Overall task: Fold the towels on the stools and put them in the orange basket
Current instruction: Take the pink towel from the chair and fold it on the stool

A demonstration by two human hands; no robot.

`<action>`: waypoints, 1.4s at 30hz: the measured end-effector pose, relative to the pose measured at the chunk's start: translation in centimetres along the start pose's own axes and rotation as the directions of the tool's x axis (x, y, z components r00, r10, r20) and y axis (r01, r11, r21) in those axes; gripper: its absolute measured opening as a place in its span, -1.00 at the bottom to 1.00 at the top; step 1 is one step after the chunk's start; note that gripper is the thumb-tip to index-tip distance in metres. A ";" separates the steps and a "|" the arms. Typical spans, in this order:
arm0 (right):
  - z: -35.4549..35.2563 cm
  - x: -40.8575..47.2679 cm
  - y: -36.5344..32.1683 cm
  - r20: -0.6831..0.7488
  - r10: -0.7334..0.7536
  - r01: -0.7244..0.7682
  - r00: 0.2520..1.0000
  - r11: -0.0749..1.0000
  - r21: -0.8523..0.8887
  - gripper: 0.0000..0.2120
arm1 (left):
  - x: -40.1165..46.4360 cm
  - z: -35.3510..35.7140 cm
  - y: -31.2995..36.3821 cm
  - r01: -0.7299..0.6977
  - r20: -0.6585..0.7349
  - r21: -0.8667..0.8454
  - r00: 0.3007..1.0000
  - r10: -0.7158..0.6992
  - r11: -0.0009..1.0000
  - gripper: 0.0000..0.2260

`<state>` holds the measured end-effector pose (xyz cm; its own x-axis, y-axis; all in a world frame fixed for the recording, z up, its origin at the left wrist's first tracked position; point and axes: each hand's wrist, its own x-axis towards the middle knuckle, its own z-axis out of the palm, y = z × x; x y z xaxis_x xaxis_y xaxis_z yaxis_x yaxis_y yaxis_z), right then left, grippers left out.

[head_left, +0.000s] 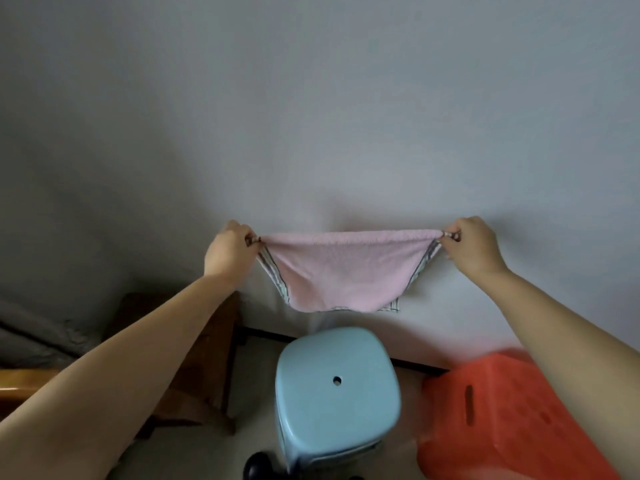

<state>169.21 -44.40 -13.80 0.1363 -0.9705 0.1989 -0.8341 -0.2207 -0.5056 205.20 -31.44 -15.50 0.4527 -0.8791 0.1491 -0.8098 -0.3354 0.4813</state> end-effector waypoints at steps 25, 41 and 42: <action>18.6 -19.7 15.4 0.709 0.349 -0.279 0.612 0.935 -0.219 -0.69 | -18.0 19.7 -14.3 0.545 0.698 0.065 0.573 -0.428 0.836 -0.84; 31.0 -16.9 18.3 0.439 0.602 -0.641 0.667 0.764 -0.075 -0.82 | -15.3 32.6 -17.5 0.897 0.563 -0.093 0.405 -0.721 0.431 -0.61; 30.8 -16.6 18.1 0.455 0.557 -0.595 0.695 0.801 -0.070 -0.80 | -15.8 32.3 -17.2 0.904 0.592 -0.093 0.388 -0.707 0.418 -0.61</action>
<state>168.30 -35.25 -52.15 -0.1266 -0.8418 -0.5248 -0.7865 0.4076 -0.4640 199.90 -22.76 -54.00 0.5270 -0.3041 -0.7936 0.1056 -0.9031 0.4162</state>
